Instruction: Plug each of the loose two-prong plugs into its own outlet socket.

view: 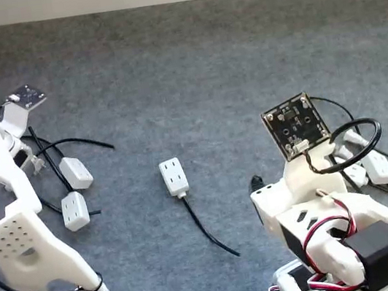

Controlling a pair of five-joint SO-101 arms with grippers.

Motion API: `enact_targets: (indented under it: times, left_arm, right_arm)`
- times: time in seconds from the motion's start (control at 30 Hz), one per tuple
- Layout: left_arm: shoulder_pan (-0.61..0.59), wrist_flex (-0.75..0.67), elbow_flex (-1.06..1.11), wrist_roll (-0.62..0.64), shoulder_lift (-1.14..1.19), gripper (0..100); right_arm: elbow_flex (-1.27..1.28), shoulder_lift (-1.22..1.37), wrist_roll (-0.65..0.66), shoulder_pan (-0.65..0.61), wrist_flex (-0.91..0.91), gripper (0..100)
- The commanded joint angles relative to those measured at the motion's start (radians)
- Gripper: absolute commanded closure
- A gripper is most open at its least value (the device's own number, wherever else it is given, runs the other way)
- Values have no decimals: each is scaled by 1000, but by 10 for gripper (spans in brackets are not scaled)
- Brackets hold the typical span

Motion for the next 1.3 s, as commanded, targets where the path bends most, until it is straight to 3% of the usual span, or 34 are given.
enact_targets:
  times: [0.0,0.1,0.3,0.5,0.7,0.87,1.13,1.27]
  left_arm:
    - [24,-6,-35,-2,-15,937]
    - [24,49,-81,-2,-41,937]
    - [38,319,-255,0,-202,937]
    - [39,321,-257,110,-449,937]
    - [124,319,-122,388,-733,936]
    - [294,310,64,585,-989,934]
    - [596,77,392,968,-1461,937]
    - [670,-41,547,1240,-1621,937]
  right_arm:
    - [-2,-4,6,15,-16,754]
    - [-2,-4,6,15,-16,754]
    - [-2,-4,6,15,-16,754]
    - [33,-4,6,15,-19,754]
    - [176,-4,12,15,-70,754]
    - [203,-4,12,15,-81,754]
    - [205,-4,12,15,-77,754]
    - [203,-4,9,15,-77,754]
